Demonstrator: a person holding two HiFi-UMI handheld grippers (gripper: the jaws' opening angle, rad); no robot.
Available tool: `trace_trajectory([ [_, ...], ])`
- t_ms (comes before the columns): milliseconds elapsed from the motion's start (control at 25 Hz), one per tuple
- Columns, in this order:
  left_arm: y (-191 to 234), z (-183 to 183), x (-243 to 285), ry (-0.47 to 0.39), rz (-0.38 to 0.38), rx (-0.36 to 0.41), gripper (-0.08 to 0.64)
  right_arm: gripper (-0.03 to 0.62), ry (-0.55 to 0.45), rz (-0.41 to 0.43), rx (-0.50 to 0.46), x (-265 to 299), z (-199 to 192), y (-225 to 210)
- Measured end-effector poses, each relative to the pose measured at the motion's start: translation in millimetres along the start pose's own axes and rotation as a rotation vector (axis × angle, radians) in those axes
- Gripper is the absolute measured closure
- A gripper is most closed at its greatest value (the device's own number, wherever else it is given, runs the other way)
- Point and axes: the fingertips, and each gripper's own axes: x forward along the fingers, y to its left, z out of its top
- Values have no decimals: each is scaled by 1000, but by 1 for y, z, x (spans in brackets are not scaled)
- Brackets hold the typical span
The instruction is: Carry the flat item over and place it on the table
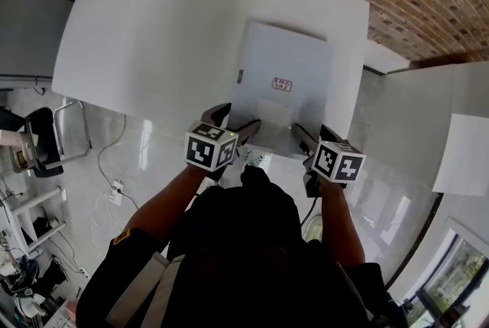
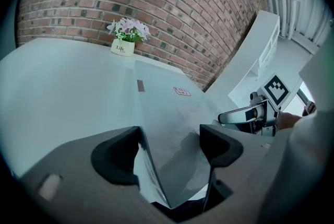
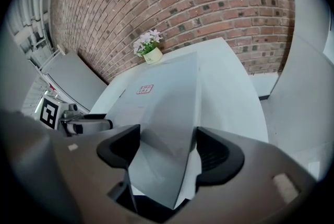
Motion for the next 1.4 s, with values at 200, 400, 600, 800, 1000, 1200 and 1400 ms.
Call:
trace_trajectory([
  [200, 5, -4, 4, 15, -2, 8, 181, 252, 13, -7, -2, 6, -3, -1],
  [400, 9, -8, 9, 35, -2, 15, 183, 250, 25, -17, -8, 11, -7, -3],
  [600, 14, -15, 14, 51, 1, 31, 183, 249, 34, -34, -17, 18, -12, -5],
  [800, 16, -15, 16, 41, 5, 47, 183, 245, 16, -52, -20, 20, -13, -6],
  [1000, 15, -15, 16, 41, 4, 69, 184, 249, -20, -82, -32, 17, -12, -6],
  [1200, 11, -11, 3, 6, 19, 115, 201, 275, -81, -157, -64, 3, -5, -5],
  [1400, 14, 1, -23, -80, 64, 131, 239, 293, -170, -193, -102, -20, 4, 9],
])
